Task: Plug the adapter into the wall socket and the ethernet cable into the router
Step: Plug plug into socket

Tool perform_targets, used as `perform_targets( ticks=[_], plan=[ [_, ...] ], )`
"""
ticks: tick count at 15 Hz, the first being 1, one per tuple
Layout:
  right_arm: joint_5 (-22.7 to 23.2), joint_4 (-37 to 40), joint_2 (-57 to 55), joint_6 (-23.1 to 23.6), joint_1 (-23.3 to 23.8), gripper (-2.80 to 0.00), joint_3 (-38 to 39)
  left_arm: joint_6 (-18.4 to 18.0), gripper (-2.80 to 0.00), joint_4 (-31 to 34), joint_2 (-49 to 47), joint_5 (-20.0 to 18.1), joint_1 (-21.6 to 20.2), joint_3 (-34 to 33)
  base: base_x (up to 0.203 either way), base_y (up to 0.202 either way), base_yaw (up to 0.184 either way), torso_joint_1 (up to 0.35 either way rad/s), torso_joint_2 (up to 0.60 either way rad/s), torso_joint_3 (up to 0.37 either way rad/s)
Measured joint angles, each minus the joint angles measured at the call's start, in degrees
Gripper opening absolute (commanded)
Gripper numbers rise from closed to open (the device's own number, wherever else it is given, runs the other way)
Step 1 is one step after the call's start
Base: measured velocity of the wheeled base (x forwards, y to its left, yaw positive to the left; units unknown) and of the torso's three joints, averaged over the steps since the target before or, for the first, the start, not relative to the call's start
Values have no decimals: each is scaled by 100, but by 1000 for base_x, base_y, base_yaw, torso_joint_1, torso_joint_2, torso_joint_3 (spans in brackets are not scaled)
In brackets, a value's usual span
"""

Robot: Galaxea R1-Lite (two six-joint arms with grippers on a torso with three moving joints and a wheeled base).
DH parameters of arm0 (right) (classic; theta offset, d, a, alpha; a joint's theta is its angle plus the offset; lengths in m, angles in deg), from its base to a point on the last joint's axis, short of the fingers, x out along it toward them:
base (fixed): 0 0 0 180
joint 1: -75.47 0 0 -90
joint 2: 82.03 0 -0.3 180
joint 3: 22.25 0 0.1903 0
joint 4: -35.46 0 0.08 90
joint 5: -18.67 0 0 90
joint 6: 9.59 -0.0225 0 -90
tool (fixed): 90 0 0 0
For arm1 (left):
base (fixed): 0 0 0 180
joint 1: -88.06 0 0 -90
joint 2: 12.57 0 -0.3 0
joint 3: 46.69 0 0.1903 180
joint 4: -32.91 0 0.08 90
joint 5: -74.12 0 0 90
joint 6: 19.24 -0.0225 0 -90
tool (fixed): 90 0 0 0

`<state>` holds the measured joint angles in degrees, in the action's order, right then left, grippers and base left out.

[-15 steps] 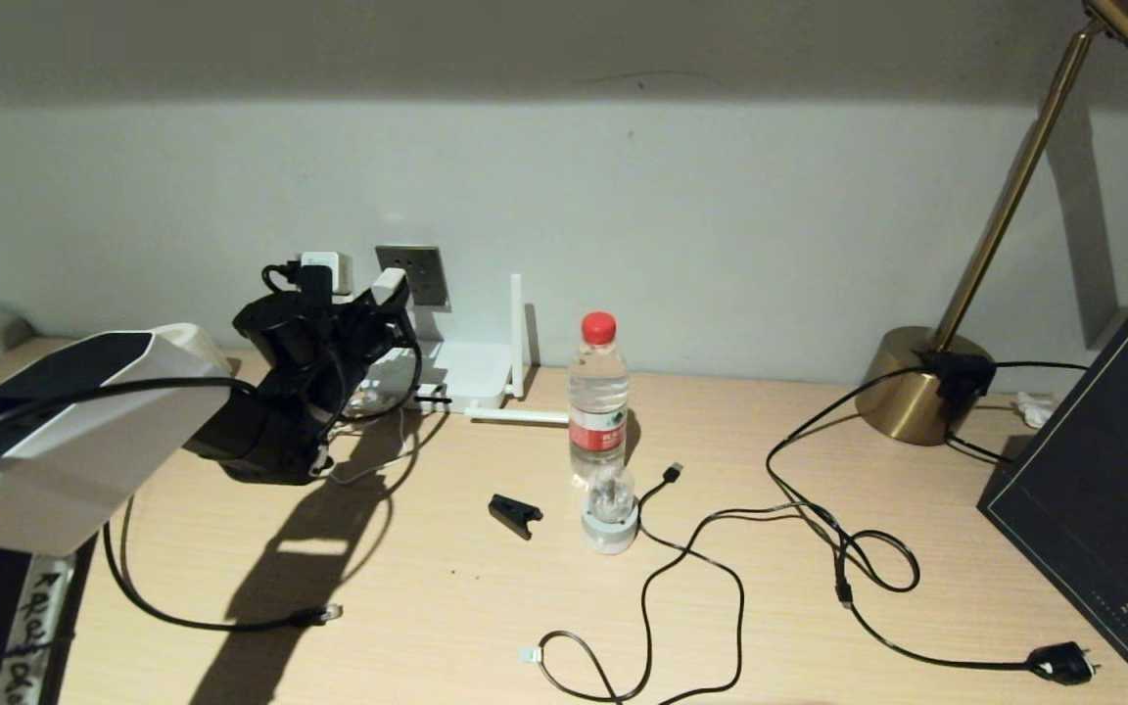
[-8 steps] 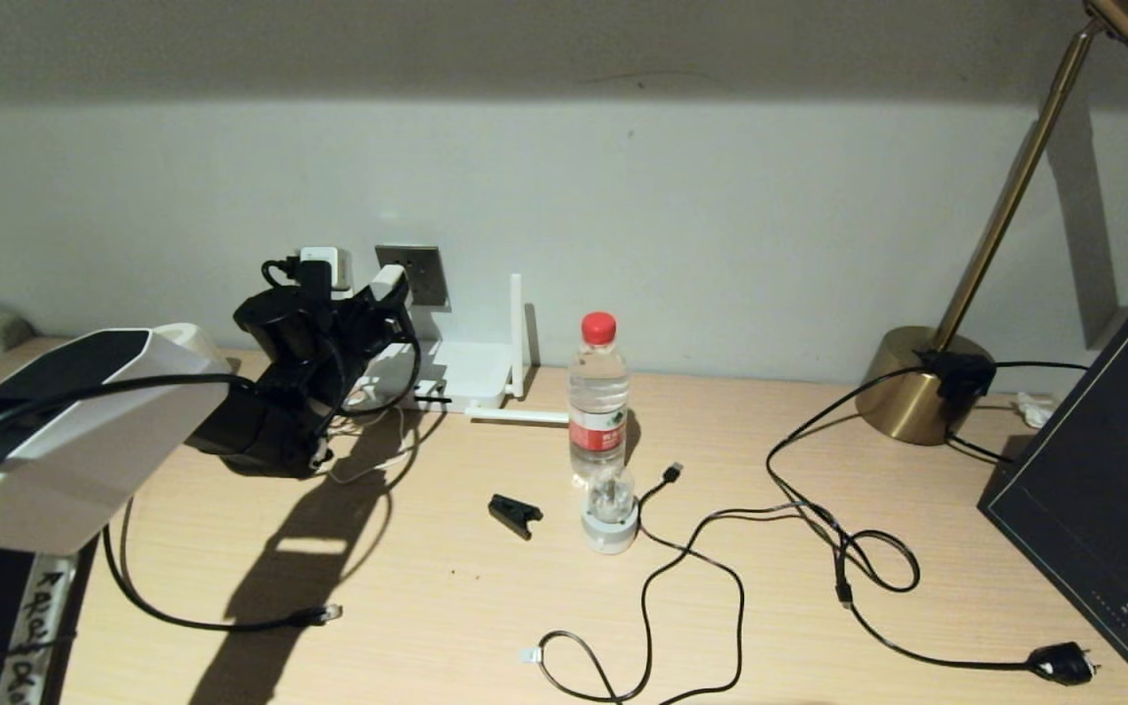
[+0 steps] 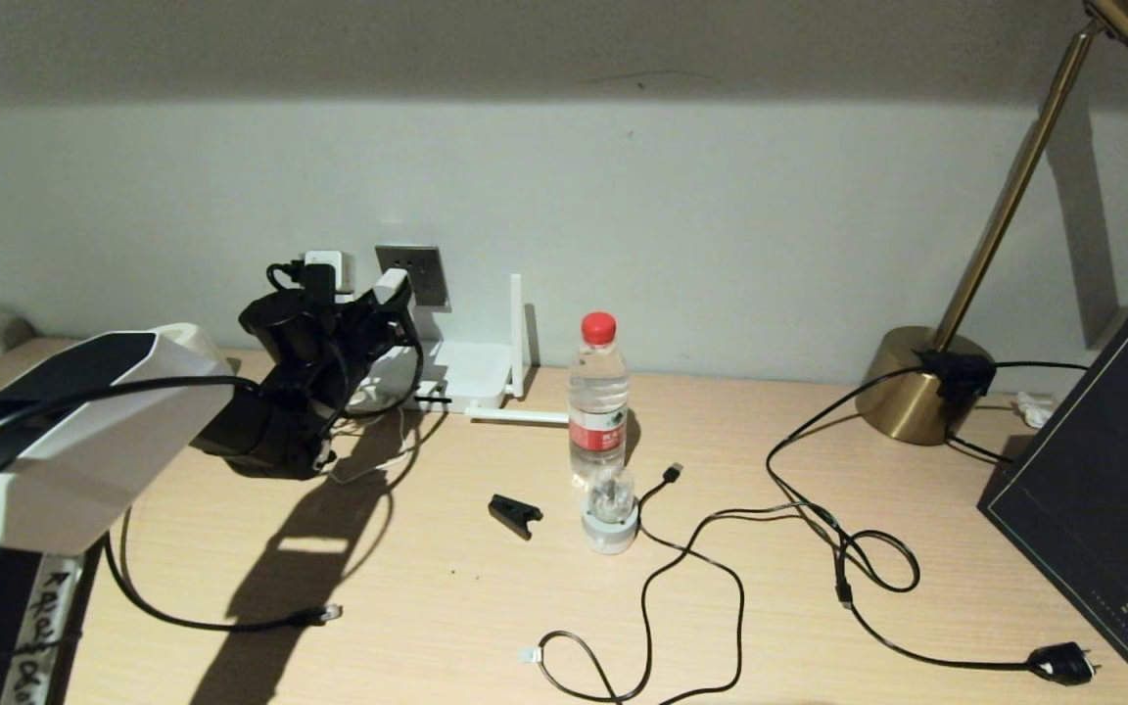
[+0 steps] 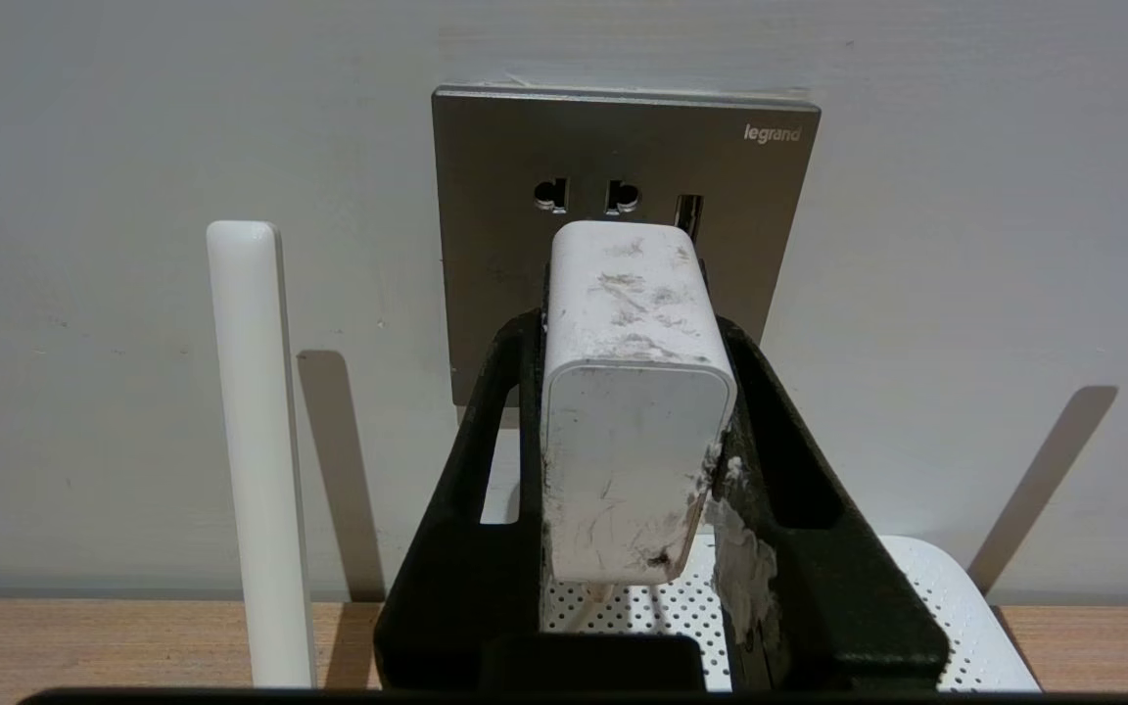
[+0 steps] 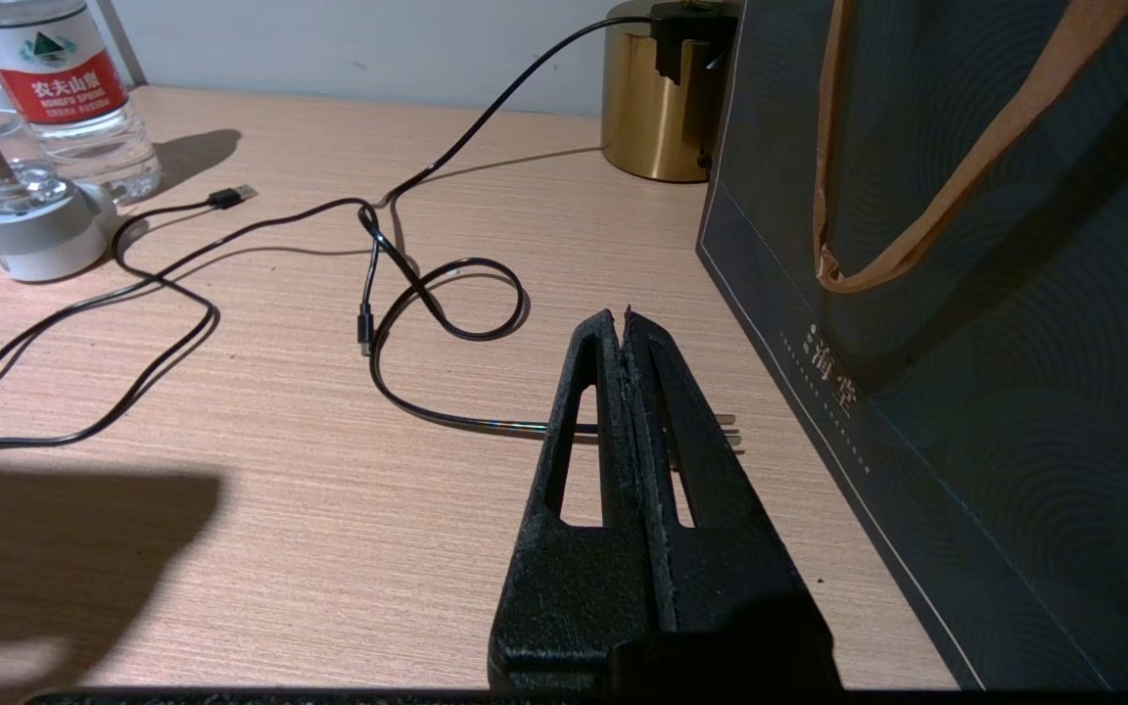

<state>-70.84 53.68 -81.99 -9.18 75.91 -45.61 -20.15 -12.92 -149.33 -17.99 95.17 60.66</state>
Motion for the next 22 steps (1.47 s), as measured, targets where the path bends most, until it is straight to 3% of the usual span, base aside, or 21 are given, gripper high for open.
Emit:
perform_targets(
  ticks=[22],
  plan=[
    [2,0,0,-1,0,-280,0,9,-280,37,66,10,-9,28,0,0,0,0,0,0]
  ],
)
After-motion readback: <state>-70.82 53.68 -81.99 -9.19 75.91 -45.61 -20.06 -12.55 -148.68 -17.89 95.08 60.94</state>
